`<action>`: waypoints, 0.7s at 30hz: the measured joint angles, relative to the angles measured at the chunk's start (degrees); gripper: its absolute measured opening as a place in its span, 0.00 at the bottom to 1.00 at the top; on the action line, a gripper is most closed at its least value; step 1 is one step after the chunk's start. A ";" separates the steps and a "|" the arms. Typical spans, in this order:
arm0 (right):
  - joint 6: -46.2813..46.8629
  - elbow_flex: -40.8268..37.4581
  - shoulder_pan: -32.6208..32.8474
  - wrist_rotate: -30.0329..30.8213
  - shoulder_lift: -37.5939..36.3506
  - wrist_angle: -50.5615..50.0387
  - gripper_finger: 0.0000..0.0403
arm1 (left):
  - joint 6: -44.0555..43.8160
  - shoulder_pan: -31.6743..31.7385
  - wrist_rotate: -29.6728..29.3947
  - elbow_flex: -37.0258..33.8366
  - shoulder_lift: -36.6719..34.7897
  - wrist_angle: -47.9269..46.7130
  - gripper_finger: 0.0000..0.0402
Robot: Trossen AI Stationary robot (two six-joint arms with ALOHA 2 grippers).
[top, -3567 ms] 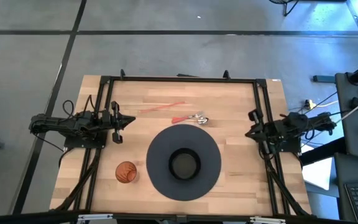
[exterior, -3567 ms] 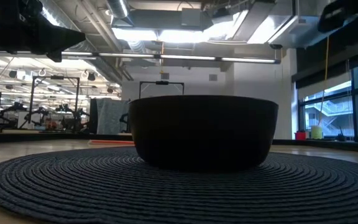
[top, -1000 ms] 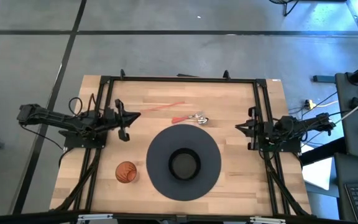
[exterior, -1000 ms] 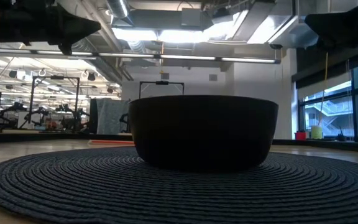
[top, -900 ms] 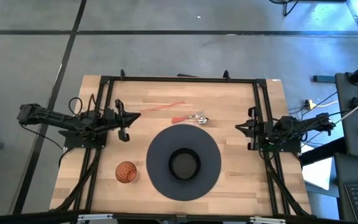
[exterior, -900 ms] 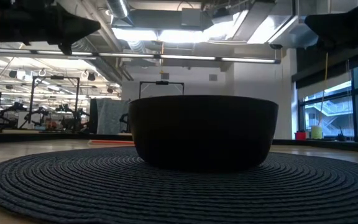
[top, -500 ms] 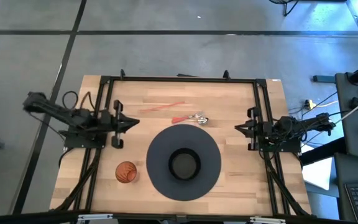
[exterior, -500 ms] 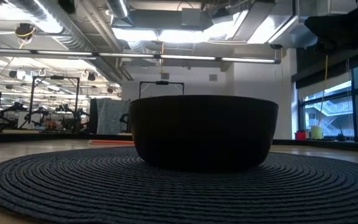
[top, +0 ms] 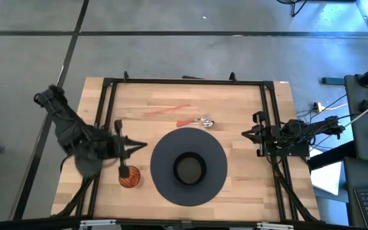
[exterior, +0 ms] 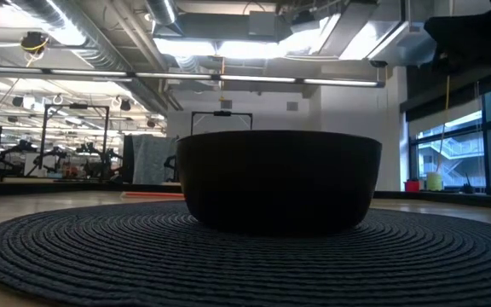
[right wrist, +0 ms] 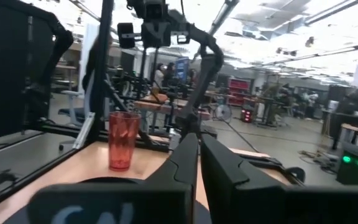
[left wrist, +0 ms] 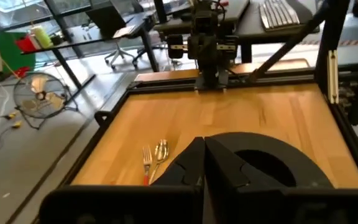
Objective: Pick & Place Utensil
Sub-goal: Put the red cup on the blue mat to the top right of the black bowl
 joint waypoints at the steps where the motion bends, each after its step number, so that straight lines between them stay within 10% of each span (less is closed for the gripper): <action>1: -0.02 0.00 0.00 -0.03 0.00 0.00 0.05 | -2.23 -1.12 -1.57 3.16 1.79 -3.59 0.01; 10: -0.01 0.00 0.00 -0.01 0.00 0.00 0.05 | -32.64 -6.64 -6.40 27.03 13.47 -44.97 0.01; 16: -0.02 0.00 0.00 0.02 0.00 -0.50 0.05 | -27.63 -5.76 15.25 26.83 14.97 -41.76 0.01; 21: -0.15 0.00 0.00 0.13 0.00 -0.83 0.05 | -30.88 -6.56 21.06 26.69 21.57 -46.04 0.01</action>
